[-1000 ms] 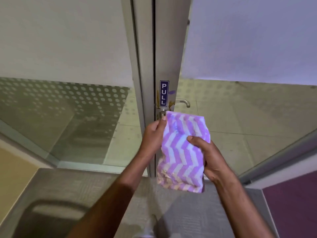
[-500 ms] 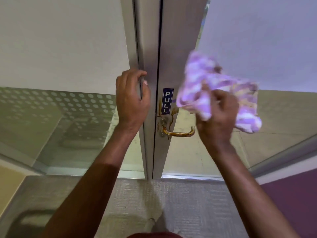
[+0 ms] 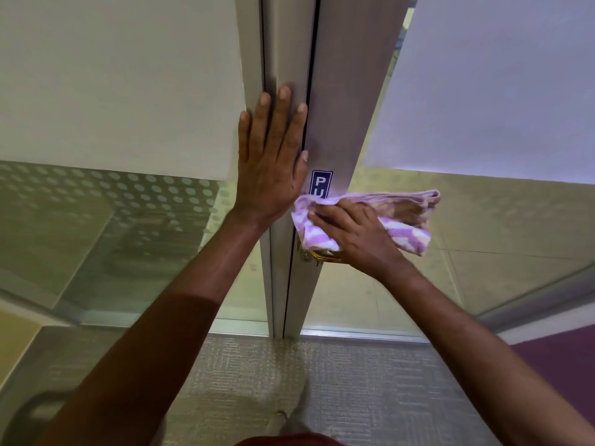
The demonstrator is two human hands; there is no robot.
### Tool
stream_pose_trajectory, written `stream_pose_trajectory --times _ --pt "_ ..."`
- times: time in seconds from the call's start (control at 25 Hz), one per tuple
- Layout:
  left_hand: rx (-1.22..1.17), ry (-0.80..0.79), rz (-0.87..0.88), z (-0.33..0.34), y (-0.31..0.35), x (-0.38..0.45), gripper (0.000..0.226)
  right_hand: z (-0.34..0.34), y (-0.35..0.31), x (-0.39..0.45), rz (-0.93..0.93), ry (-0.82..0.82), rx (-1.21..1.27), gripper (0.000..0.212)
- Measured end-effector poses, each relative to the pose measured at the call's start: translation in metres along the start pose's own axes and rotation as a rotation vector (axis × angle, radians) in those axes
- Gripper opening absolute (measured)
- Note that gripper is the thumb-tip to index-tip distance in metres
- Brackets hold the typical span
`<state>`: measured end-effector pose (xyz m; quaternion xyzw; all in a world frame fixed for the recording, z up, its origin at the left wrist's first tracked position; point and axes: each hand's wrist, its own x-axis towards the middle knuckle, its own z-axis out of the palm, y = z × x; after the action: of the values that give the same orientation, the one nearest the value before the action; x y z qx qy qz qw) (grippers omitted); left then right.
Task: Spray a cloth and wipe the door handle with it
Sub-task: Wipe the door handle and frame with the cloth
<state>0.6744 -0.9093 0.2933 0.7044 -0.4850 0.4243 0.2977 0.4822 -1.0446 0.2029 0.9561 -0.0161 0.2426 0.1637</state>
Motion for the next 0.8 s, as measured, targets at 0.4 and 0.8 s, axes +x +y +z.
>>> stream_pose_trajectory --times 0.4,0.8 --pt "0.063 0.159 0.022 0.015 -0.011 0.033 0.052 -0.023 0.012 0.023 0.093 0.21 0.073 0.046" --pt "0.097 0.183 0.037 0.02 -0.01 0.035 0.053 0.0 -0.013 0.022 0.076 0.048 0.009 0.073"
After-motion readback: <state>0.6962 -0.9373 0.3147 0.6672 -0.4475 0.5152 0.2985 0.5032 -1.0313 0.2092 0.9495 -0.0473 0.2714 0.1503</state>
